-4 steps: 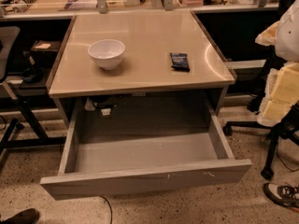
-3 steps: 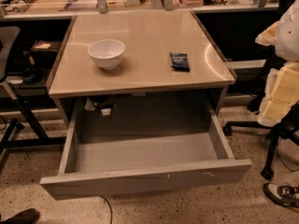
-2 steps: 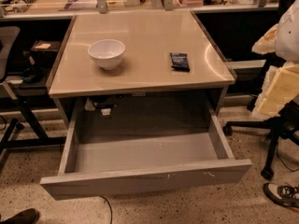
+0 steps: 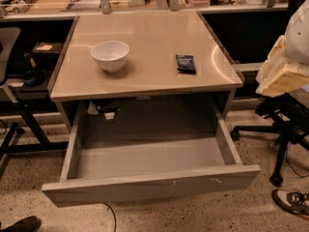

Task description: Close top drawer

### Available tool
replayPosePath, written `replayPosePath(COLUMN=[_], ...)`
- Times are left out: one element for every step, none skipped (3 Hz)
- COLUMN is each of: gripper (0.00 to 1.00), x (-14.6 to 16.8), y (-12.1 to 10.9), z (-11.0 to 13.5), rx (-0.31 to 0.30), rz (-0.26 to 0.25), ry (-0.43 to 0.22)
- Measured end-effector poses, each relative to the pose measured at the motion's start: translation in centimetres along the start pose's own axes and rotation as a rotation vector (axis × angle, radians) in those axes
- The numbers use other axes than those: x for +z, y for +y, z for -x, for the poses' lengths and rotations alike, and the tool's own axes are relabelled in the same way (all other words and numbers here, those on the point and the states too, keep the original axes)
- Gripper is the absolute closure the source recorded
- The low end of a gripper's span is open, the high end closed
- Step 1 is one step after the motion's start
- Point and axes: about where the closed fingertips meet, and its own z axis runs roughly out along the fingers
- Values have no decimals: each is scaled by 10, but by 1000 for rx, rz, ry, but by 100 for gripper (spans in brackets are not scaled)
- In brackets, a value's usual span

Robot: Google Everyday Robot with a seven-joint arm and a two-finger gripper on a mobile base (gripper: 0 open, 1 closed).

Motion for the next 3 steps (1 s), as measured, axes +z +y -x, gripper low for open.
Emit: replayPosePath(gripper=[88, 100, 100], x=[0, 11, 41], y=[0, 24, 81], z=[0, -10, -30], rx=[0, 42, 120], rz=[0, 30, 112], ry=[0, 2, 6])
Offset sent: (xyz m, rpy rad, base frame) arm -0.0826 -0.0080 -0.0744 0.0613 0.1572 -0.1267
